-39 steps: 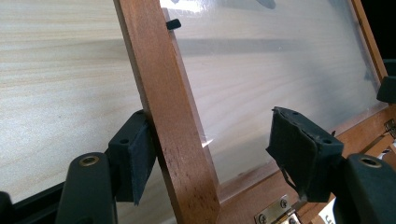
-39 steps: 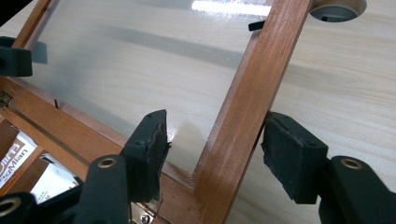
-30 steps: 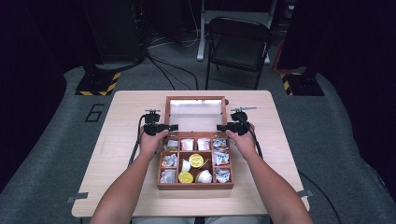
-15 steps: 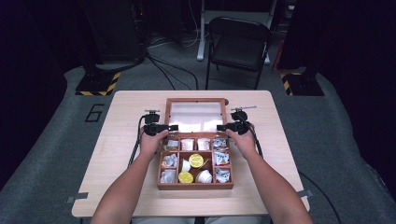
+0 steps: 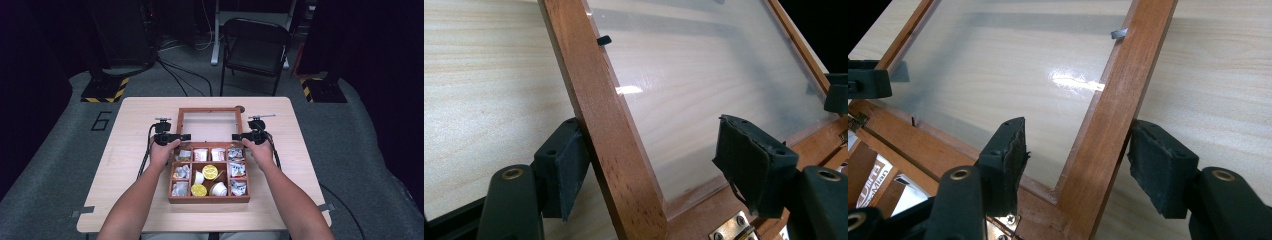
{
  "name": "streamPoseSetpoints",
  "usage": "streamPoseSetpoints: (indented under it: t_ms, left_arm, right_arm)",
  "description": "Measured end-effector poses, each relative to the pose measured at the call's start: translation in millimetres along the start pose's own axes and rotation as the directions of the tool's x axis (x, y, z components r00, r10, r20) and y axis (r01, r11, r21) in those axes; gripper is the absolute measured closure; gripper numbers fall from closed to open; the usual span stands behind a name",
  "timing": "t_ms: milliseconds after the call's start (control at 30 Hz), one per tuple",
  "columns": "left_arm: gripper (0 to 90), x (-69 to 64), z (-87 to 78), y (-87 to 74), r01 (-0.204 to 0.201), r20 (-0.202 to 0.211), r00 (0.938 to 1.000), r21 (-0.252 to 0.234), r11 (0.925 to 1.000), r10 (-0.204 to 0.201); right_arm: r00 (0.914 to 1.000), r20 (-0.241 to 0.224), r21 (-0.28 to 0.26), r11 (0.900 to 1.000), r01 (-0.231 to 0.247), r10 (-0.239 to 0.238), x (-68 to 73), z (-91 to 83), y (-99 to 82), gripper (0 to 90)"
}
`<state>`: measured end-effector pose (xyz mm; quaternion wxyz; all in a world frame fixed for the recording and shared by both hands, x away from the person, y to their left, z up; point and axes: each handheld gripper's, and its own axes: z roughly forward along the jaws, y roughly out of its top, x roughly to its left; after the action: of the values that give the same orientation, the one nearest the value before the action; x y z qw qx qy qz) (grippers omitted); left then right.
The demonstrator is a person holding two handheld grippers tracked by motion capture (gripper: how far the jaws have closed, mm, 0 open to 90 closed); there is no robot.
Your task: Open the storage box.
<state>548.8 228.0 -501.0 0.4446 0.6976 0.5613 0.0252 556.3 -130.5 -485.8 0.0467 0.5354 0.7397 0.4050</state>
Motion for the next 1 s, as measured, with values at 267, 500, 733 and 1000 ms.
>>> streamPoseSetpoints:
  t_ms: [267, 500, 733, 1000]
  left_arm:
    - [29.9, 0.7, 1.2, -0.3, 0.022, 0.002, 0.9998, 0.005, 0.9997, -0.022]
    - [29.3, 1.9, 2.0, -0.6, 0.019, -0.004, 0.9998, 0.014, 0.9997, -0.019]
    - [29.2, 3.1, 2.6, -1.0, 0.032, 0.000, 0.9995, 0.020, 0.9993, -0.032]
    - [29.0, 3.3, 3.8, -1.8, 0.057, 0.005, 0.9983, 0.018, 0.9982, -0.057]
  right_arm:
    - [0.9997, -0.010, 0.007, 0.9997, -0.024, 0.024, -1.7, 1.2, -0.4, 39.8]
    - [0.9987, -0.013, 0.015, 0.9986, -0.050, 0.050, -2.8, 2.7, -0.9, 39.3]
    - [0.9974, -0.021, 0.023, 0.9974, -0.068, 0.069, -3.8, 3.6, -1.1, 39.2]
    - [0.9959, -0.026, 0.030, 0.9958, -0.086, 0.087, -4.9, 4.8, -1.4, 39.0]
